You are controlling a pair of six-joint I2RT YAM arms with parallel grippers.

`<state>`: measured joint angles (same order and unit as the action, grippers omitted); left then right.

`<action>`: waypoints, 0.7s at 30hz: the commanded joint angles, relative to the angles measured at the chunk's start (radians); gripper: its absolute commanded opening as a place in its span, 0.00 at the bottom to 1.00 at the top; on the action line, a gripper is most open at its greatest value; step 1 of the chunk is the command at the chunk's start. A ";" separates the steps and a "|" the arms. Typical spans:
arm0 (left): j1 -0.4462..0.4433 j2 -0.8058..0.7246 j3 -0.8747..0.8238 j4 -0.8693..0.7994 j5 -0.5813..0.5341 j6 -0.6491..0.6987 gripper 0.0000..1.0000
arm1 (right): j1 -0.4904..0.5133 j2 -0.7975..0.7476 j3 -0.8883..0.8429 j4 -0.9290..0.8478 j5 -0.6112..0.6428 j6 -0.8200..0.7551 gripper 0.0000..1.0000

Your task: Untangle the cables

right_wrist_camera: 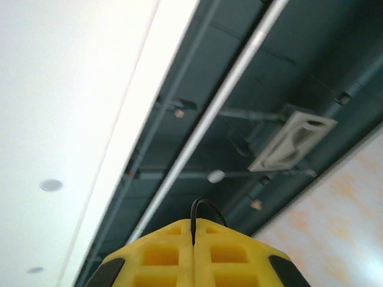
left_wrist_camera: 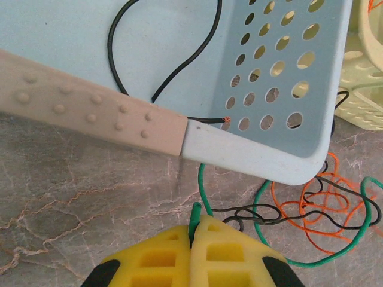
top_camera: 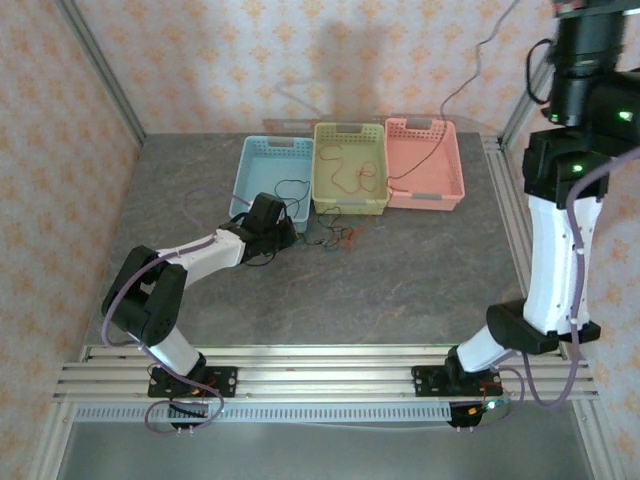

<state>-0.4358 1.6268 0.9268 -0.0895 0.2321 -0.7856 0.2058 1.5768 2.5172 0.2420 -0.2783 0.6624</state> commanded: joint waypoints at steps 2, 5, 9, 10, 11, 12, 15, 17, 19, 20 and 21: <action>0.006 0.017 0.018 0.006 0.001 -0.004 0.00 | -0.004 0.006 0.204 -0.005 0.053 0.071 0.00; 0.006 0.019 0.018 0.007 0.002 -0.004 0.00 | -0.004 -0.063 0.177 0.005 0.076 0.051 0.00; 0.007 0.022 0.020 0.005 0.006 -0.003 0.00 | -0.004 -0.177 0.022 0.048 0.044 0.064 0.00; 0.006 0.021 0.020 0.005 0.006 -0.003 0.00 | -0.004 -0.201 -0.025 0.059 0.040 0.069 0.00; 0.007 0.022 0.020 0.006 0.005 -0.002 0.00 | -0.004 -0.224 -0.078 0.055 0.033 0.056 0.00; 0.006 0.022 0.020 0.005 0.004 -0.003 0.00 | -0.003 -0.245 -0.126 0.042 0.018 0.034 0.00; 0.008 0.022 0.020 0.005 0.007 -0.001 0.00 | -0.004 -0.302 -0.296 -0.009 -0.019 -0.015 0.00; 0.007 0.023 0.022 0.007 0.009 -0.001 0.00 | -0.004 -0.340 -0.450 -0.012 -0.038 -0.010 0.00; 0.007 0.024 0.022 0.006 0.011 -0.001 0.00 | -0.003 -0.381 -0.632 0.001 -0.052 -0.010 0.00; 0.007 0.023 0.022 0.005 0.010 -0.001 0.00 | -0.005 -0.387 -0.733 0.001 -0.056 -0.008 0.00; 0.006 0.023 0.021 0.005 0.010 -0.001 0.00 | -0.004 -0.433 -0.832 0.002 -0.049 -0.022 0.00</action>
<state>-0.4358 1.6413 0.9283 -0.0887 0.2401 -0.7856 0.2058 1.1465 1.8835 0.2928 -0.2787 0.6643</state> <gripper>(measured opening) 0.043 0.046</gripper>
